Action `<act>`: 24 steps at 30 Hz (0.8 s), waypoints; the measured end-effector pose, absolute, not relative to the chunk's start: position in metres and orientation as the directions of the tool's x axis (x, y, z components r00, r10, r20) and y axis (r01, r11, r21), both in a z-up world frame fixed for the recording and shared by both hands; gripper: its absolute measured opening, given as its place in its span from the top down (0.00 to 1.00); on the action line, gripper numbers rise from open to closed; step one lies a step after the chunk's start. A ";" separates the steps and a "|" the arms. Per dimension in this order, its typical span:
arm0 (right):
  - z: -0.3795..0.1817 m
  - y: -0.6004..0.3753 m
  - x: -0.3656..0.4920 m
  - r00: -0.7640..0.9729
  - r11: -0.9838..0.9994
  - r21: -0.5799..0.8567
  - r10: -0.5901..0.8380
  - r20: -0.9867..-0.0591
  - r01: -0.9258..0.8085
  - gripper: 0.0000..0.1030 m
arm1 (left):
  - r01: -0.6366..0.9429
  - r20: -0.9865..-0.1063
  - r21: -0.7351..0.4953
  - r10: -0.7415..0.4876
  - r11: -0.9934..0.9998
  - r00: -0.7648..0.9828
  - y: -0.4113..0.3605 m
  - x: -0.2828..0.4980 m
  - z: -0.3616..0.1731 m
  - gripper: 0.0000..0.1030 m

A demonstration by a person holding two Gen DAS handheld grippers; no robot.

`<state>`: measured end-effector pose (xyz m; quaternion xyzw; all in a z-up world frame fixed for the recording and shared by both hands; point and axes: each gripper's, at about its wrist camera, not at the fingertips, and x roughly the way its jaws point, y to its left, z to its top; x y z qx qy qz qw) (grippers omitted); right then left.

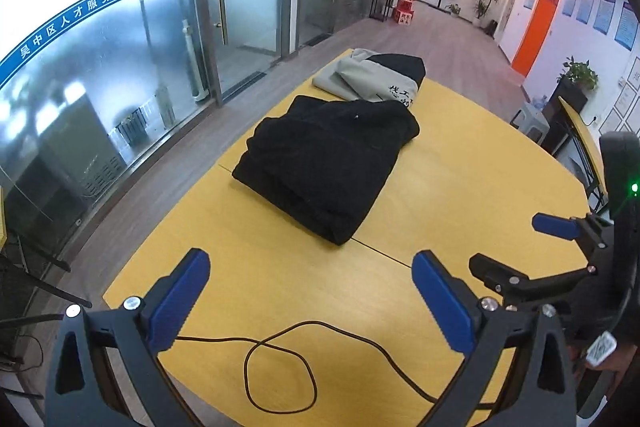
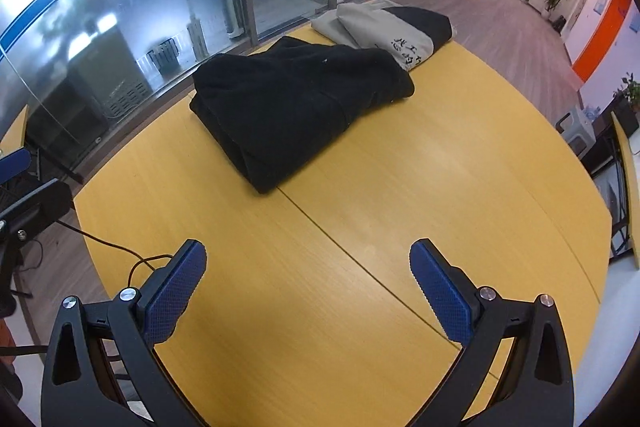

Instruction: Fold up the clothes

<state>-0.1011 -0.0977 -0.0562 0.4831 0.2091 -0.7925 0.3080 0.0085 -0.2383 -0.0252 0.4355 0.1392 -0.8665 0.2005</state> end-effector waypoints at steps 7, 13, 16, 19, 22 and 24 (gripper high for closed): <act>-0.043 -0.111 -0.109 -0.385 -0.716 -0.097 -0.252 -0.888 0.691 0.00 | 0.482 -0.802 -0.053 -0.250 -0.875 -0.543 -0.259 -0.007 -0.019 0.00; -0.044 -0.129 -0.126 -0.394 -0.713 -0.121 -0.231 -0.889 0.691 0.00 | 0.511 -0.784 -0.005 -0.314 -0.860 -0.536 -0.276 -0.019 -0.021 0.00; -0.048 -0.132 -0.135 -0.384 -0.715 -0.119 -0.220 -0.897 0.689 0.00 | 0.517 -0.791 -0.003 -0.314 -0.856 -0.525 -0.283 -0.024 -0.027 0.00; -0.054 -0.136 -0.140 -0.376 -0.720 -0.117 -0.210 -0.903 0.684 0.00 | 0.506 -0.811 -0.038 -0.269 -0.862 -0.519 -0.291 -0.028 -0.035 0.00; -0.059 -0.141 -0.141 -0.371 -0.721 -0.117 -0.203 -0.906 0.683 0.00 | 0.493 -0.818 -0.083 -0.223 -0.866 -0.530 -0.295 -0.029 -0.042 0.00; -0.062 -0.144 -0.143 -0.365 -0.723 -0.113 -0.202 -0.909 0.682 0.00 | 0.484 -0.818 -0.095 -0.209 -0.870 -0.536 -0.297 -0.030 -0.045 0.00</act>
